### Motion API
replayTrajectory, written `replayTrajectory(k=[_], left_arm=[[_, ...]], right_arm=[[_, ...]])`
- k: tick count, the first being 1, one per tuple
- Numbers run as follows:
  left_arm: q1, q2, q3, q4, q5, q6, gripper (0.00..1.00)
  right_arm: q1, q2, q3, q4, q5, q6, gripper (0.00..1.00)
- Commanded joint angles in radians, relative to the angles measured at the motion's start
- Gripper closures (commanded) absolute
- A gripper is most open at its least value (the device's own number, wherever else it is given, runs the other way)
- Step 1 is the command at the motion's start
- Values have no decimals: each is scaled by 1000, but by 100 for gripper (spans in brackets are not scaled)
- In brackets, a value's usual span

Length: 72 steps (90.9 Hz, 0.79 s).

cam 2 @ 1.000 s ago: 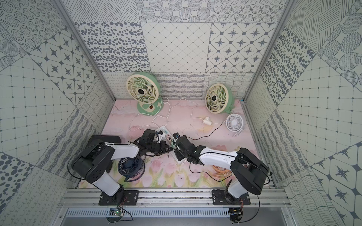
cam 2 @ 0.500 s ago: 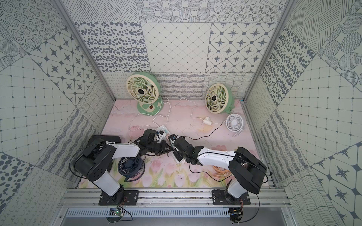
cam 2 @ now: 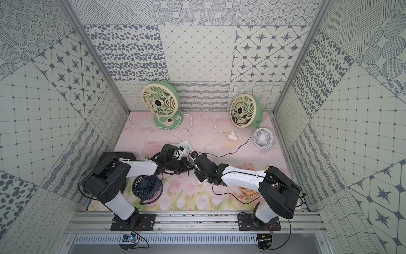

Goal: Unplug the desk fan from the power strip
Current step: Remove the plug from the socket.

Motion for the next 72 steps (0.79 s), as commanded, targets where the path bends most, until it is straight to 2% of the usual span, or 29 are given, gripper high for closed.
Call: replayTrajectory(k=[1,9,15,22,28,36,40,51,58,64,72], left_arm=[[-3,11,-3,-73,-57,6,100],[-4,14,-2,-79,-53,11,100],[-3,16,0,-82,-50,15,100],[-3,18,4,-86,-50,18,100],[-3,20,6,-88,-50,17,100],[-2,20,9,-92,-50,15,100],[-3,18,6,-90,-50,15,100],[-3,13,-6,-85,-57,15,100],[-3,11,-15,-74,-56,10,100],[-3,14,-18,-67,-55,9,100],[-3,18,-18,-68,-53,10,100]], right_arm=[[-39,-6,22,61,-39,23,98],[-120,-54,-36,127,-168,99,98],[-123,-72,-56,173,-192,111,98],[-64,-55,-22,137,-118,62,98],[-3,-18,28,74,3,21,98],[15,20,56,23,74,22,98],[3,16,52,24,64,33,99],[-88,-32,-22,122,-106,108,99],[-100,-51,-42,177,-156,125,99],[-73,-41,-18,156,-121,108,99],[-5,-3,40,81,11,63,99]])
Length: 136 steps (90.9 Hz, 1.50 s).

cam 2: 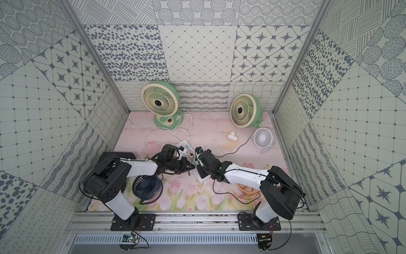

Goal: Unplug the desk fan from the power strip
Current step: Remove the plug from the socket, then place the plug at the center of the board.

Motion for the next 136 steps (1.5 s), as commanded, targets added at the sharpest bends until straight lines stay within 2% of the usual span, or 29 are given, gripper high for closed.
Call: replayTrajectory(k=[1,8,19,25,30,44,51,56,65,73,88,97,110,123,136], left_arm=[[-2,11,-14,-87,-54,10,100],[-2,15,-13,-87,-53,11,100],[-2,20,-10,-89,-54,14,100],[-3,22,-10,-89,-53,16,100],[-2,24,-8,-91,-53,17,100],[-2,31,-1,-94,-50,18,100],[-2,33,0,-96,-52,18,100],[-2,32,0,-99,-53,20,100],[-2,32,1,-102,-53,20,100],[-2,30,1,-107,-54,21,100],[-2,31,7,-111,-55,23,100],[-3,30,9,-116,-55,24,100],[-1,25,10,-121,-55,26,100],[-3,10,12,-140,-57,32,100],[-1,-15,10,-153,-67,36,100]], right_arm=[[63,24,71,20,116,-28,99],[59,40,73,2,126,-13,99],[-20,-14,-15,105,-18,57,99],[-34,-40,-48,159,-43,60,99],[-17,-38,-39,150,-24,37,99],[79,26,38,40,166,-46,99],[87,38,48,9,211,-53,100],[74,17,29,22,195,-43,100],[15,-45,-41,109,65,6,100],[7,-75,-65,146,27,18,100],[65,-61,-9,50,132,-30,99],[62,-91,-23,39,139,-29,99],[-19,-210,-82,36,79,21,99],[-197,-378,-149,-23,-21,116,98],[-347,-456,-169,-145,-76,176,97]])
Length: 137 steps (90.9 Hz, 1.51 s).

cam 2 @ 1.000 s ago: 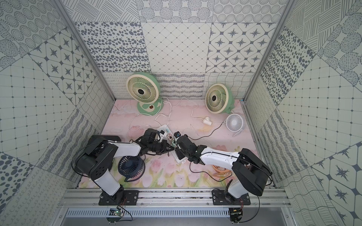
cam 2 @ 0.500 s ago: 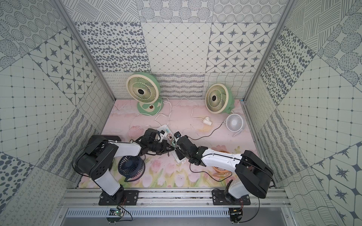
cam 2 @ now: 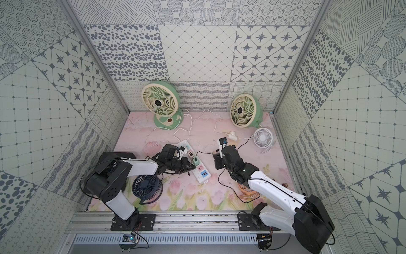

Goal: Unplug the desk fan from the power strip
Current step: Place the plug at the center of the board, then remove the plug from the socket.

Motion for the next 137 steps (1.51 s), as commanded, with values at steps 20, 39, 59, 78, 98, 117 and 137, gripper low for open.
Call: replayTrajectory(k=[20,39,59,78,98,117,137], left_arm=[[1,-25,3,-138,-74,33,100],[2,-36,11,-160,-80,40,100],[2,-47,31,-193,-92,57,100],[6,-27,39,-180,-91,68,100],[13,-14,32,-165,-84,67,100],[25,-12,23,-153,-71,67,100],[39,-18,12,-124,-49,58,100]], right_arm=[[-184,17,-34,-184,-171,118,96],[-188,123,-8,-205,-192,111,92],[-187,174,13,-227,-189,92,84],[-187,175,41,-265,-185,78,68],[-186,166,56,-286,-175,64,57],[-182,131,81,-306,-154,32,50],[-96,87,116,-238,-199,-81,50]])
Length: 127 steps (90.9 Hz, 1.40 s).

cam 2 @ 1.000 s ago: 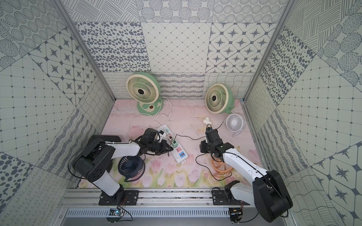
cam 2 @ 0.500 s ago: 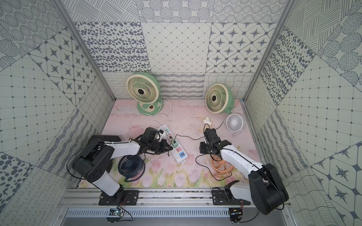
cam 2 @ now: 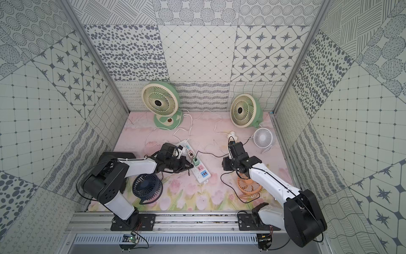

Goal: Unplug the desk fan from the power strip
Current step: Remove the plug from the socket.

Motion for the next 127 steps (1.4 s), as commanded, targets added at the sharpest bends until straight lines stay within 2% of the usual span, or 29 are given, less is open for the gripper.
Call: replayTrajectory(k=[1,19,39,71,98,127], left_arm=[[13,4,-13,-35,-14,18,100],[29,7,-28,2,7,-3,100],[35,-5,-46,29,15,-22,100],[44,-20,-47,29,16,-24,100],[51,-12,-47,32,17,-19,100],[56,5,-39,36,19,-19,100]], right_arm=[[59,-26,40,72,-23,-91,50],[224,39,69,184,-15,-178,50],[317,181,102,299,20,-199,50],[337,345,116,525,61,-203,49],[342,441,155,602,54,-203,50],[363,491,185,598,86,-210,65]])
